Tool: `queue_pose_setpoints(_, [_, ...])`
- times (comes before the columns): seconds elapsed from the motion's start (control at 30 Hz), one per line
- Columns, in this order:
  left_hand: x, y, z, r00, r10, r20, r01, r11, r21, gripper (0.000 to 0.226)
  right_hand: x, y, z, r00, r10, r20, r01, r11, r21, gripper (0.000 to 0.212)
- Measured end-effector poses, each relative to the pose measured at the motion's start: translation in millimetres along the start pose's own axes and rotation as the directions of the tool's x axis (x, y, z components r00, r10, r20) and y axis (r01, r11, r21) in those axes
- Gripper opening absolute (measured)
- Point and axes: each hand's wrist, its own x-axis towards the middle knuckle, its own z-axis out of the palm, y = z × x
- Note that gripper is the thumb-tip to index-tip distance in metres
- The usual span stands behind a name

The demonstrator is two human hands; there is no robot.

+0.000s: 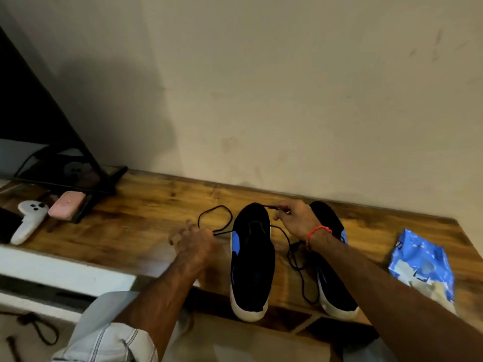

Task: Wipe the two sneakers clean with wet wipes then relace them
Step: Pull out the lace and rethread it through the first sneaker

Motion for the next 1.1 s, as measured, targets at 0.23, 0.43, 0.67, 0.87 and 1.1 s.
queue_pose_setpoints(0.23, [6,43,-2,0.989,0.102,-0.112,-0.142,0.874,-0.464,0.049,11,18,36,1.000,0.022,-0.010,-0.020,0.975,0.221,0.018])
queue_pose_setpoints(0.43, [17,51,-2,0.991,0.132,-0.019,-0.122,0.839,-0.530,0.038,14,22,56,0.997,-0.008,0.076,-0.001,0.993,0.120,0.007])
queue_pose_setpoints(0.67, [15,42,-5,0.983,0.094,0.160,0.083,0.551,-0.831,0.019,3,19,60,0.996,-0.084,-0.014,0.085,0.996,0.003,0.003])
queue_pose_setpoints(0.87, [13,37,-5,0.961,0.089,0.261,0.213,0.365,-0.906,0.016,3,17,64,0.996,-0.094,0.002,0.094,0.989,-0.118,0.004])
queue_pose_setpoints(1.1, [13,36,-5,0.958,0.101,0.267,0.221,0.330,-0.918,0.016,2,15,66,0.998,-0.048,0.045,0.052,0.994,-0.101,0.006])
